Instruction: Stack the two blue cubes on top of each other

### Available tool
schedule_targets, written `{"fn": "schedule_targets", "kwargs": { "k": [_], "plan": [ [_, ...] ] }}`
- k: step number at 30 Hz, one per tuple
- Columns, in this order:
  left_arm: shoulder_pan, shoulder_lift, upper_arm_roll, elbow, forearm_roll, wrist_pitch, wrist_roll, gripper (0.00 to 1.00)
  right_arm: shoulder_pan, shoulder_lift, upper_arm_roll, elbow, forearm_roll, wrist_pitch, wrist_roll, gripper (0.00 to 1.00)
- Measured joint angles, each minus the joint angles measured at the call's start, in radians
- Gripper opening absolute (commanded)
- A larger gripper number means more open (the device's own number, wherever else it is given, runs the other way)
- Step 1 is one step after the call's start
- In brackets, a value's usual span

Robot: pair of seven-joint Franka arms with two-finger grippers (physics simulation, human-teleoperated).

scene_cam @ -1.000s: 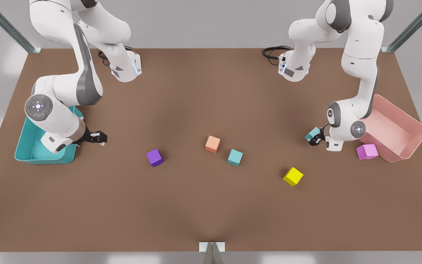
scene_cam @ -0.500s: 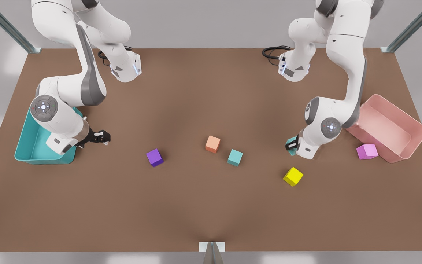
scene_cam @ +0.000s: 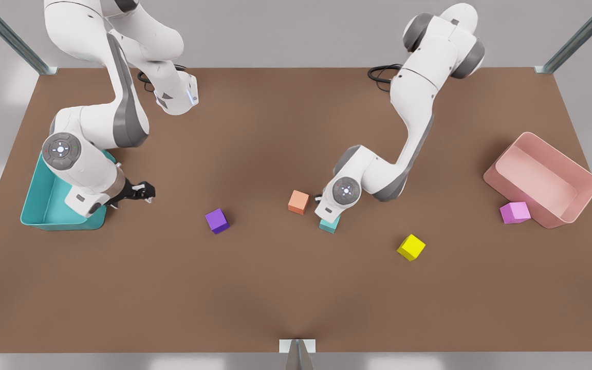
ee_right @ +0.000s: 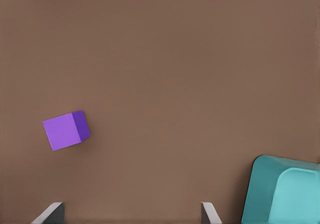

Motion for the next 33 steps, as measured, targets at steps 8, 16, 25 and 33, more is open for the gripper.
{"fn": "schedule_targets", "kwargs": {
  "k": [8, 16, 25, 33],
  "plan": [
    [0.034, 0.065, 0.002, 0.071, 0.016, -0.009, -0.058, 0.49, -0.003, 0.064, 0.001, 0.117, 0.004, -0.045, -0.022, 1.0],
    [0.033, 0.11, -0.001, 0.109, 0.016, 0.002, -0.093, 0.49, -0.001, 0.073, 0.001, 0.121, 0.004, -0.057, -0.037, 1.0],
    [0.03, 0.13, -0.005, 0.126, 0.008, 0.005, -0.116, 0.49, 0.005, 0.085, 0.004, 0.121, 0.002, -0.064, -0.047, 1.0],
    [0.028, 0.154, -0.005, 0.154, -0.011, 0.018, -0.119, 1.0, -0.033, 0.155, 0.007, 0.239, 0.034, -0.104, -0.066, 1.0]
  ]
}}
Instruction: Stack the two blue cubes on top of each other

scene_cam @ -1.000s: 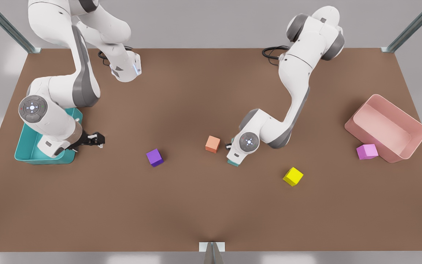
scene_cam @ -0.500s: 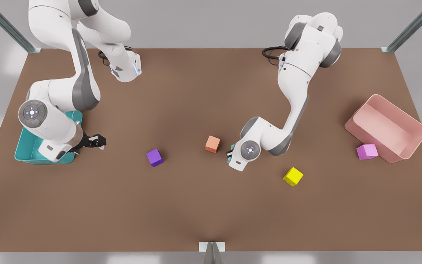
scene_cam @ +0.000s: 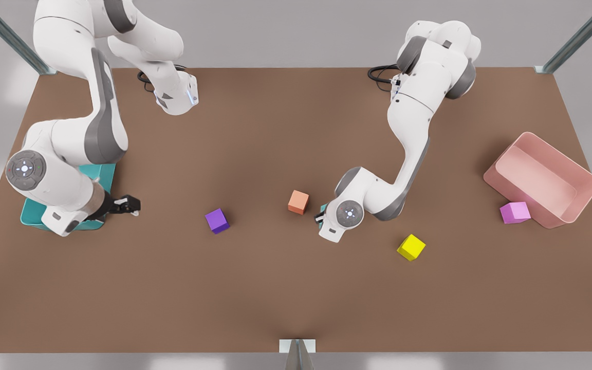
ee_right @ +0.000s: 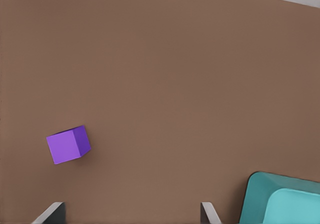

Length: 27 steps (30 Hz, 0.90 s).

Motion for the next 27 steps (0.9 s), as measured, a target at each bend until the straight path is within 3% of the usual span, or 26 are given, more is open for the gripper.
{"fn": "schedule_targets", "kwargs": {
  "k": [19, 22, 25, 27],
  "plan": [
    [0.025, -0.01, 0.002, 0.095, 0.006, -0.095, -0.007, 1.0, 0.0, 0.018, -0.001, 0.02, 0.016, -0.022, -0.031, 1.0],
    [0.084, -0.056, 0.003, 0.288, 0.007, -0.241, -0.008, 1.0, 0.0, 0.019, -0.001, 0.021, 0.016, -0.022, -0.034, 1.0],
    [0.255, -0.168, 0.002, 0.34, 0.023, -0.442, 0.043, 1.0, -0.011, -0.015, -0.007, 0.02, 0.011, -0.03, -0.036, 1.0],
    [0.33, -0.394, 0.041, 0.027, 0.068, -0.496, 0.125, 1.0, -0.028, -0.081, -0.036, 0.02, -0.001, -0.059, -0.036, 1.0]
  ]
}}
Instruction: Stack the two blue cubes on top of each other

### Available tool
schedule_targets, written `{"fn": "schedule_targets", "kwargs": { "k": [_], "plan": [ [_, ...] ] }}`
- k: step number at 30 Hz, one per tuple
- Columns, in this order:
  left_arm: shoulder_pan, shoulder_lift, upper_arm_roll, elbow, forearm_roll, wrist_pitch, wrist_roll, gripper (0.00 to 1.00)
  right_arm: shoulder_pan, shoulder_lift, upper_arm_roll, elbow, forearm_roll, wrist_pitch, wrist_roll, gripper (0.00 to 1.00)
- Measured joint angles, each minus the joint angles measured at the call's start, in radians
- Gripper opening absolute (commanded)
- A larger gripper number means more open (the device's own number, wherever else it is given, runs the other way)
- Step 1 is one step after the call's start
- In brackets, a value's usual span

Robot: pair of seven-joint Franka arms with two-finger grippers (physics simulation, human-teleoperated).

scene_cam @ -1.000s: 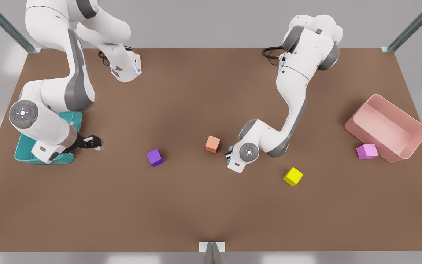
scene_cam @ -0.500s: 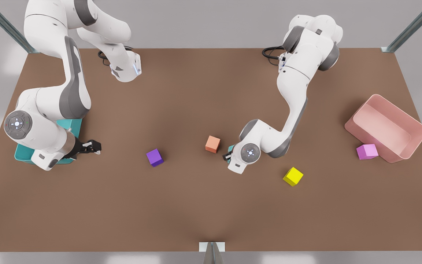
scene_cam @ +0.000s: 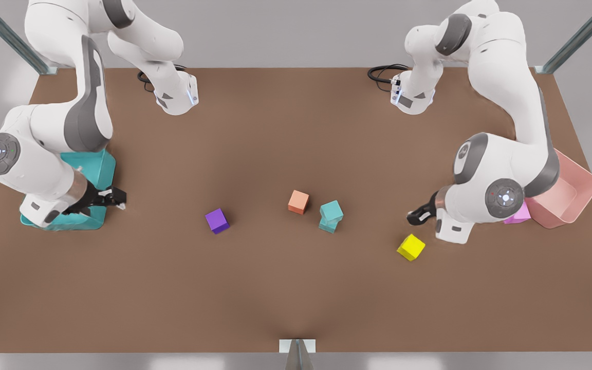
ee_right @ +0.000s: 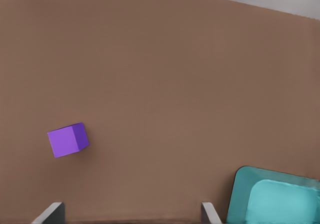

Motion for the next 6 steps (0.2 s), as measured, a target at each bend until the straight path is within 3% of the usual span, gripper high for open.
{"fn": "schedule_targets", "kwargs": {
  "k": [2, 6],
  "plan": [
    [0.049, -0.164, 0.025, -0.193, 0.012, -0.023, 0.083, 1.0, -0.013, -0.021, -0.026, 0.0, -0.01, -0.022, -0.001, 1.0],
    [0.045, -0.234, 0.042, -0.27, 0.015, -0.026, 0.216, 1.0, -0.005, -0.022, -0.033, 0.0, -0.018, -0.05, -0.002, 1.0]
  ]
}}
